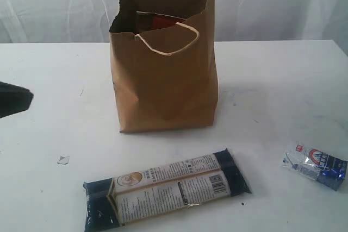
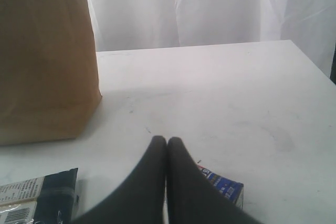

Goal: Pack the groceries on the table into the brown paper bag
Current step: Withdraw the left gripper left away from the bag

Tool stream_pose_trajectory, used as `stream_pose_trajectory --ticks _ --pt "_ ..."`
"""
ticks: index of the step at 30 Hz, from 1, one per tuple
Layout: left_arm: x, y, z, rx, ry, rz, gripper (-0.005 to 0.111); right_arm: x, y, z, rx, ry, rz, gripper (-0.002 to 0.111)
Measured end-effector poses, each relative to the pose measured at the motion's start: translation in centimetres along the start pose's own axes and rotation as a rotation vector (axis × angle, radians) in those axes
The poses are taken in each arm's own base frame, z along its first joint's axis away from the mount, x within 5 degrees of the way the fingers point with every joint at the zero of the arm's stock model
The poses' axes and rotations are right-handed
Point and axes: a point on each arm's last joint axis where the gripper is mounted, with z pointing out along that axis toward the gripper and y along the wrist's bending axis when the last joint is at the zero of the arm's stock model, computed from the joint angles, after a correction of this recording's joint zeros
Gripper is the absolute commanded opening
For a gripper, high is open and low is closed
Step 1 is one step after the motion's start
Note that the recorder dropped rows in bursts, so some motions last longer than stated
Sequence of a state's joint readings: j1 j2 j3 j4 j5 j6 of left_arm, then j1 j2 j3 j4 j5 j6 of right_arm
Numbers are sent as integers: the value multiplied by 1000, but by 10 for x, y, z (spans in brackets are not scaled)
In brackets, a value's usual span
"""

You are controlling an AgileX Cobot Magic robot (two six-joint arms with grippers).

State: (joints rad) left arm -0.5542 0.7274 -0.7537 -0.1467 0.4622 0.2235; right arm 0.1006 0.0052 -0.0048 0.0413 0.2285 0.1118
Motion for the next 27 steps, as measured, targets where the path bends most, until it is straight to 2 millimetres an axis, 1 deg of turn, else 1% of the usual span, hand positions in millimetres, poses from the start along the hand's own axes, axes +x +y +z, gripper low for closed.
stream_pose_trajectory --ticks 4,6,9,11,12,15,19,23,27 --pt "22 -5 -28 -44 -77 -68 0 0 0 0 0 0 0 0" --pt "31 -8 -33 -50 -94 -88 0 0 0 0 0 0 0 0" --pt "39 -8 -33 -61 -147 -124 0 0 0 0 0 0 0 0" --pt "40 -7 -29 -75 -220 -153 0 0 0 0 0 0 0 0" --pt "37 -5 -27 -91 -296 -170 0 0 0 0 0 0 0 0" --pt "29 -2 -30 -116 -404 -177 0 0 0 0 0 0 0 0" --pt "27 -1 -31 -142 -426 -133 0 0 0 0 0 0 0 0" --pt "24 0 -33 -155 -464 -125 0 0 0 0 0 0 0 0" --pt "24 0 -32 -158 -466 -119 0 0 0 0 0 0 0 0"
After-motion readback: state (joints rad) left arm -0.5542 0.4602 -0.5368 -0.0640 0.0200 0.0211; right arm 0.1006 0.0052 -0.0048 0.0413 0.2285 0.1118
